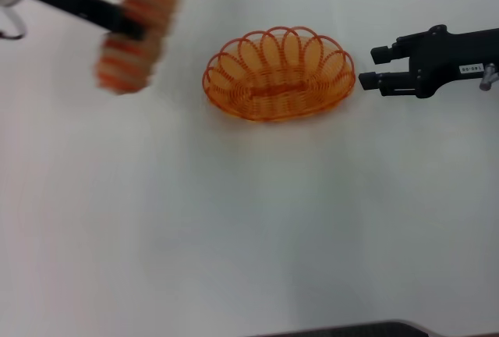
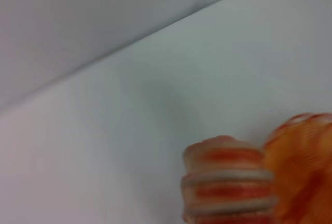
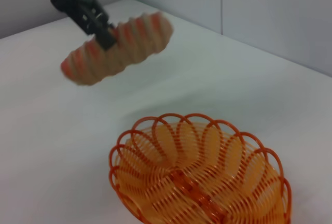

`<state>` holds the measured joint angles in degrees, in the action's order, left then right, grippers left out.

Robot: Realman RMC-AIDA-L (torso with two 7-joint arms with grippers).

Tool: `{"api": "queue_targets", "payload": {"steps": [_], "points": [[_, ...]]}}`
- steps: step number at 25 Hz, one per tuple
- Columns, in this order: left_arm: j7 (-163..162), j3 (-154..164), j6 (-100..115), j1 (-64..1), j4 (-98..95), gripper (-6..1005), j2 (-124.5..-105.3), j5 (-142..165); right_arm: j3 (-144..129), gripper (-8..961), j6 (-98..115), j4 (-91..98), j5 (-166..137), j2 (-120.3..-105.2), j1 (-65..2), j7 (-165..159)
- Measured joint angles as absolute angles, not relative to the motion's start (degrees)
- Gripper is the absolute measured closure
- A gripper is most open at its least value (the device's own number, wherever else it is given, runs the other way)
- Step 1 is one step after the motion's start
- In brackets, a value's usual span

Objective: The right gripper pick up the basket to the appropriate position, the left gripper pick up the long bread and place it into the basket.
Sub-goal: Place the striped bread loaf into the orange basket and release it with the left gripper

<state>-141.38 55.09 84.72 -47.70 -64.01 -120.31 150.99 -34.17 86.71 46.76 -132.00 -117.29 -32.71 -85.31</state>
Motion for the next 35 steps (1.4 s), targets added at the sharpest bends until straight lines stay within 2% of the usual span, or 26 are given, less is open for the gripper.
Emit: {"api": "queue_targets", "payload": {"steps": [5, 9, 20, 30, 33, 35], "points": [[-119.0, 57.1, 82.5, -50.6, -63.4, 624, -123.88, 144.3, -34.1, 421, 86.8, 46.8, -132.0, -117.31, -32.6, -85.4], [-115.1, 69.5, 74.6, -55.2, -58.1, 661, -123.92, 143.7, -33.8, 421, 86.9, 46.7, -131.9, -117.42, -32.4, -85.5], [-111.0, 79.5, 70.3, -62.1, -49.4, 741, -124.04, 144.3, -33.0, 421, 87.2, 46.5, -131.8, -117.91, -31.7, -85.5], [-111.4, 82.1, 68.4, -62.2, -49.2, 727, -124.25, 144.2, -32.8, 422, 87.3, 46.4, -131.8, -118.04, -31.6, -85.5], [-111.4, 81.7, 68.9, -61.5, -49.4, 497, -124.2, 144.0, -32.8, 422, 87.3, 46.3, -131.8, -118.04, -31.7, -85.5], [-111.5, 80.6, 69.9, -60.6, -50.2, 413, -124.13, 143.9, -32.8, 422, 87.3, 46.3, -131.8, -118.04, -31.8, -85.5]]}}
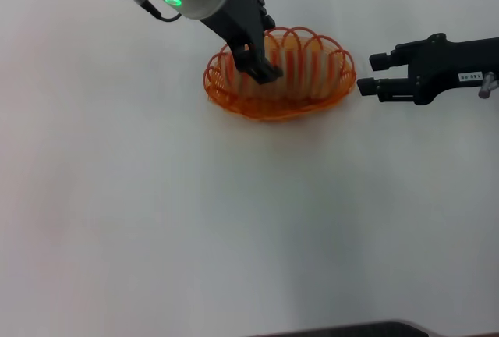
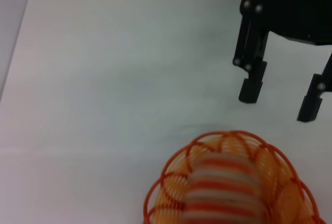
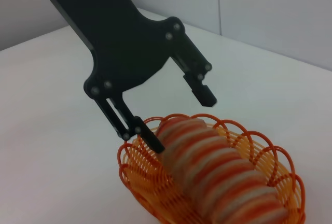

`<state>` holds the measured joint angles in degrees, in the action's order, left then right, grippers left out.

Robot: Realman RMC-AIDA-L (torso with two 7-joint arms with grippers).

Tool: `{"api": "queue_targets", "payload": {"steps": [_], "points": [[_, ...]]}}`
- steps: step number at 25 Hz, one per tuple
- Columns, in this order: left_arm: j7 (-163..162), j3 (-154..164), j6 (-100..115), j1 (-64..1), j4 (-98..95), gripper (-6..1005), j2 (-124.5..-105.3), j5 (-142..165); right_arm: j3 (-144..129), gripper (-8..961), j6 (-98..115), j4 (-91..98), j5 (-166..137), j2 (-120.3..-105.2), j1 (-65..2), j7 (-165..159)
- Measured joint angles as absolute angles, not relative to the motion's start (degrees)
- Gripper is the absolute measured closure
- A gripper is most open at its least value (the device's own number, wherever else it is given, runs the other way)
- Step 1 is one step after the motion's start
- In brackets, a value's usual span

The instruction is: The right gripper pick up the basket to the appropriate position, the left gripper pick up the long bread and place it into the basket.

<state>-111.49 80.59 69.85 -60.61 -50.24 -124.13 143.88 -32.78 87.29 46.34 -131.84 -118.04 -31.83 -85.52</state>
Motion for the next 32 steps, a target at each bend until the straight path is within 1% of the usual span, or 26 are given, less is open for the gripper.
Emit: {"api": "queue_targets", "payload": {"steps": [3, 7, 9, 12, 15, 20, 21, 26, 32], "points": [[-111.9, 76.3, 72.4, -57.8, -53.6, 287, -124.18, 142.1, -32.8, 422, 87.4, 46.5, -131.8, -118.04, -32.0, -85.6], [-111.8, 66.4, 75.2, -50.5, -57.7, 280, -124.03, 132.7, -32.7, 422, 87.6, 46.6, -131.8, -118.03, -32.2, -85.7], [-110.8, 61.4, 75.6, -45.7, -58.1, 276, -123.87, 125.8, -32.7, 422, 87.7, 46.6, -131.8, -118.02, -32.2, -85.7], [-107.0, 54.2, 76.7, -38.5, -55.3, 276, -123.57, 114.7, -32.7, 422, 88.2, 46.8, -131.4, -117.91, -32.3, -85.7], [-102.4, 47.4, 81.0, -33.6, -49.8, 275, -122.53, 108.9, -32.7, 423, 89.1, 46.8, -130.2, -117.51, -32.3, -85.7], [-94.3, 38.5, 88.6, -28.6, -42.3, 275, -120.32, 108.1, -32.7, 423, 90.5, 46.8, -129.3, -116.88, -32.3, -86.2], [-93.3, 37.7, 89.2, -27.9, -41.9, 275, -120.17, 108.3, -32.7, 423, 90.7, 46.8, -129.3, -116.77, -32.3, -86.2], [-89.8, 35.9, 89.9, -23.9, -41.7, 274, -120.41, 110.1, -32.7, 422, 91.0, 46.9, -129.0, -116.74, -32.3, -86.3], [-89.2, 34.2, 89.3, -22.8, -41.6, 276, -120.71, 113.9, -33.0, 422, 90.8, 46.8, -129.0, -116.94, -32.5, -86.4]]}}
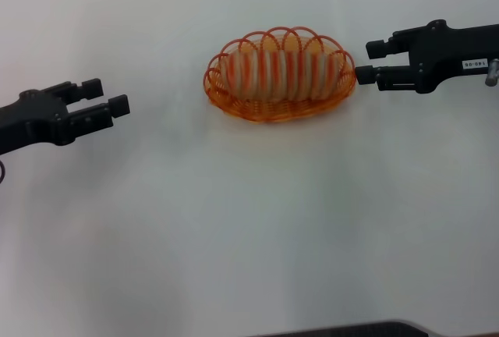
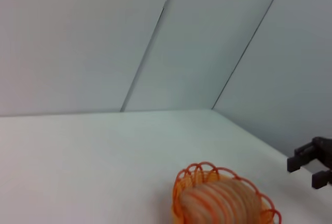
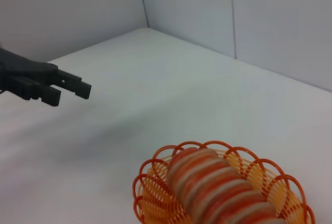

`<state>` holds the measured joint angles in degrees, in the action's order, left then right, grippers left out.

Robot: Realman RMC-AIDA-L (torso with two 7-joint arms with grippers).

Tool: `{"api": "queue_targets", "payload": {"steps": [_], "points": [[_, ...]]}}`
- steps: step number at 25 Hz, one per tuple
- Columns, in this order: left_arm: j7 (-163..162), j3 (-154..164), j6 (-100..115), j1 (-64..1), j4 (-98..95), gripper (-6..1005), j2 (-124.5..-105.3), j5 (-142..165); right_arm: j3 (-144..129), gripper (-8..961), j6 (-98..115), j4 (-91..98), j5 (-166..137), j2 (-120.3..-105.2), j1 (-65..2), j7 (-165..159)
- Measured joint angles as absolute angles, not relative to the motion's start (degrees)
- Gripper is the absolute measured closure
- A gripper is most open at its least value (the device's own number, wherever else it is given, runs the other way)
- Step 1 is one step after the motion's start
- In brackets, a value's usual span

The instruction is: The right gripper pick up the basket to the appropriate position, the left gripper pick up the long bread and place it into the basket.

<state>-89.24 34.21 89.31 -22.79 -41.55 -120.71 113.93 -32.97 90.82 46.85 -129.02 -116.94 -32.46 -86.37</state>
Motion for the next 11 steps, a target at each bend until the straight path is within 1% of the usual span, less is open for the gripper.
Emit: {"api": "queue_targets", "payload": {"steps": [11], "points": [[-89.1, 34.4, 88.7, -23.0, -41.4, 276, -120.85, 114.1, -33.1, 421, 90.6, 46.7, -129.2, -117.19, -32.5, -86.4]]}}
